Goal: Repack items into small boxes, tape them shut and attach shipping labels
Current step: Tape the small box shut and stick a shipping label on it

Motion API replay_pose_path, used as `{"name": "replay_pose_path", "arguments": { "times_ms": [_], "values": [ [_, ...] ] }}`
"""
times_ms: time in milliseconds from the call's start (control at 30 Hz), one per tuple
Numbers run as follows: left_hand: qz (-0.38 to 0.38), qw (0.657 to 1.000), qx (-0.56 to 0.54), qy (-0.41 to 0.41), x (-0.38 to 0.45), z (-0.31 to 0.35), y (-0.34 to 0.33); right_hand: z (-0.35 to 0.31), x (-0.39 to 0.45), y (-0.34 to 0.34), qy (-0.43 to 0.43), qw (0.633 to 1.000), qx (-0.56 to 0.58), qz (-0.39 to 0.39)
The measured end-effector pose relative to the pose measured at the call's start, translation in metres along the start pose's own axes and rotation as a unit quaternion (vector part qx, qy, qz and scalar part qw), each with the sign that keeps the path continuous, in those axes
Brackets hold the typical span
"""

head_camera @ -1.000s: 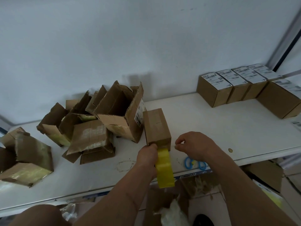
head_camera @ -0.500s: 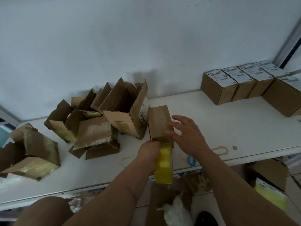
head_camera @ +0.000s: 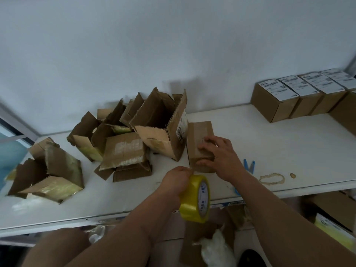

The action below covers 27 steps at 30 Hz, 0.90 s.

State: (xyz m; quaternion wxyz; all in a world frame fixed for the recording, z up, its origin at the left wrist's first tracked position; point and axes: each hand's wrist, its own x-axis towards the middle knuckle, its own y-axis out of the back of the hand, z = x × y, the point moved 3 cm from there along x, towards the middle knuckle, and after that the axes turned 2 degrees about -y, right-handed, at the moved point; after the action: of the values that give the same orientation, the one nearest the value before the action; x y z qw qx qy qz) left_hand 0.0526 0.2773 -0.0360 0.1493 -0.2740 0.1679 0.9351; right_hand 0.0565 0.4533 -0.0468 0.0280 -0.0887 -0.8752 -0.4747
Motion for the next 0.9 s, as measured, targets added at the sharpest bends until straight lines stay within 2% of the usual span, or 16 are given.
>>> {"name": "replay_pose_path", "arguments": {
  "times_ms": [100, 333, 467, 533, 633, 700, 767, 900],
  "values": [
    [0.005, 0.999, -0.030, 0.018, -0.002, -0.007, 0.005, -0.001, -0.002, -0.002, 0.002, 1.000, -0.016, 0.007],
    [0.054, 0.996, 0.004, -0.076, -0.004, 0.001, 0.036, -0.017, -0.002, 0.007, -0.005, 0.999, -0.036, 0.023],
    [0.070, 0.985, 0.048, -0.147, 0.003, 0.003, 0.047, -0.054, -0.014, 0.012, -0.034, 0.993, 0.054, 0.095],
    [0.071, 0.986, 0.037, -0.145, 0.007, 0.000, 0.046, -0.067, -0.024, 0.003, -0.081, 0.987, 0.128, 0.060],
    [0.064, 0.989, 0.002, -0.132, 0.011, -0.007, 0.046, -0.072, -0.038, -0.019, -0.145, 0.968, 0.201, -0.043],
    [0.053, 0.989, -0.023, -0.138, 0.013, -0.011, 0.046, -0.072, -0.040, -0.027, -0.171, 0.953, 0.240, -0.067],
    [0.062, 0.982, -0.011, -0.177, 0.011, -0.014, 0.047, -0.071, -0.039, -0.029, -0.180, 0.944, 0.269, -0.065],
    [0.082, 0.944, -0.005, -0.320, 0.003, -0.015, 0.043, -0.069, -0.037, -0.031, -0.195, 0.932, 0.298, -0.063]
  ]
}}
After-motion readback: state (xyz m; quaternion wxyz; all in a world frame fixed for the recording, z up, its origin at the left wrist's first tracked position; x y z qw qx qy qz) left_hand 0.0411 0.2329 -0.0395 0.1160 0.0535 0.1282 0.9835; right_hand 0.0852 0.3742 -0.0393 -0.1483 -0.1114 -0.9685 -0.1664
